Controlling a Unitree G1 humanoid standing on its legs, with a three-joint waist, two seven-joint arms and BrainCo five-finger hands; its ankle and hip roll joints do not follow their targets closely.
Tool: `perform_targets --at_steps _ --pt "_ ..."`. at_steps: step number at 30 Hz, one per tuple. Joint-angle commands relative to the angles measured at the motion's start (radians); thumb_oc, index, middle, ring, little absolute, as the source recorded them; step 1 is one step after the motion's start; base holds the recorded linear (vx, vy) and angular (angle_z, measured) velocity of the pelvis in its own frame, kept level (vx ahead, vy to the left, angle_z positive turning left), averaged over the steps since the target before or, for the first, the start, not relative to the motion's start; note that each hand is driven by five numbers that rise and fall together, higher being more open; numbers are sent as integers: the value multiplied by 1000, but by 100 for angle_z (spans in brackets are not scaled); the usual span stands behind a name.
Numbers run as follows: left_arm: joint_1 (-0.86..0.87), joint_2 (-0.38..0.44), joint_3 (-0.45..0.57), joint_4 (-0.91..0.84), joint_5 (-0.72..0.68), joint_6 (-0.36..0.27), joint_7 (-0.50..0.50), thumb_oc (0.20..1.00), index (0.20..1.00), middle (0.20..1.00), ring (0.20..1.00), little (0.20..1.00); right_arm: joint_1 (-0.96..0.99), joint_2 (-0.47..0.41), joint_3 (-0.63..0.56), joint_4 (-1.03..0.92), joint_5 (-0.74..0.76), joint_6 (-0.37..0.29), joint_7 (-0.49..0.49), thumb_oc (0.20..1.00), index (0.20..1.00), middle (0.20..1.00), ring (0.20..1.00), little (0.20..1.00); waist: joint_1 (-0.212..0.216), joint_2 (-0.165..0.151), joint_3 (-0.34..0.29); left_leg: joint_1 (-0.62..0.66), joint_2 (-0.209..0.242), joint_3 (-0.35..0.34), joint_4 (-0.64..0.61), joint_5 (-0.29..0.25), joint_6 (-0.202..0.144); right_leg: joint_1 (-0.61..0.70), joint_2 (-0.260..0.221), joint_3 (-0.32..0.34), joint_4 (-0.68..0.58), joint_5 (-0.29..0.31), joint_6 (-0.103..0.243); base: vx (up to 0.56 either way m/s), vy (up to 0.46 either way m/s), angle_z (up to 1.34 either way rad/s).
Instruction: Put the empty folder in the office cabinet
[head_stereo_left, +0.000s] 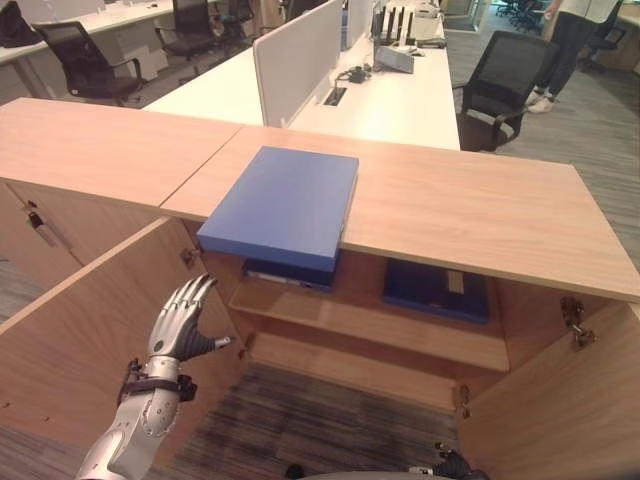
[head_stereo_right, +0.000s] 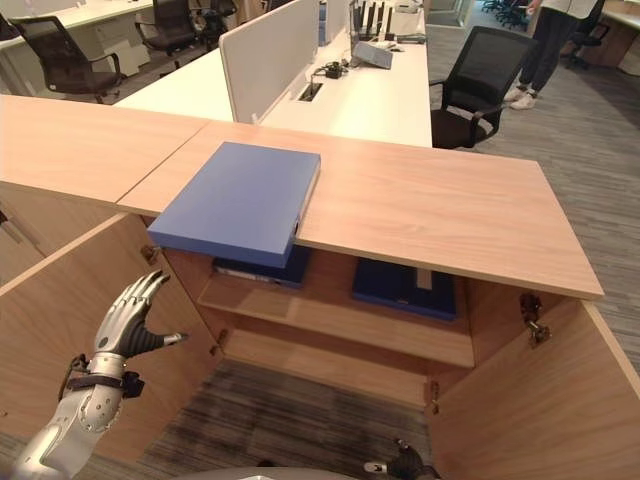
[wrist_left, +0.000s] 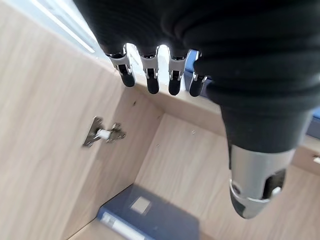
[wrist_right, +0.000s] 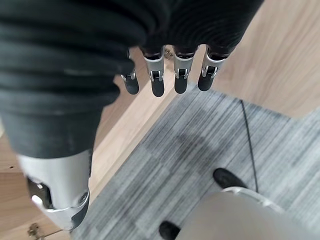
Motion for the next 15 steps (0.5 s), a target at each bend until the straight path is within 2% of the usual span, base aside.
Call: perform_targets --at_steps 1,9,15 --pt "-32 60 72 -84 36 -53 53 1000 1000 1000 1000 1000 -44 4 29 34 3 -6 -26 1000 1000 1000 1000 1000 16 -14 -13 40 37 17 12 -93 -43 -92 -83 36 30 76 111 0 0 0" --pt "-62 129 90 -249 64 -85 43 1000 1000 1000 1000 1000 -32 7 46 21 -2 -5 -25 1000 1000 1000 1000 1000 2 -8 -17 41 35 22 12 -94 -43 -95 -79 39 32 76 110 0 0 0" --pt "-124 172 76 -289 79 -91 41 1000 1000 1000 1000 1000 -27 9 63 14 -7 -5 -20 1000 1000 1000 1000 1000 -7 -4 -20 45 35 24 12 -96 -43 -97 -77 43 33 76 110 0 0 0"
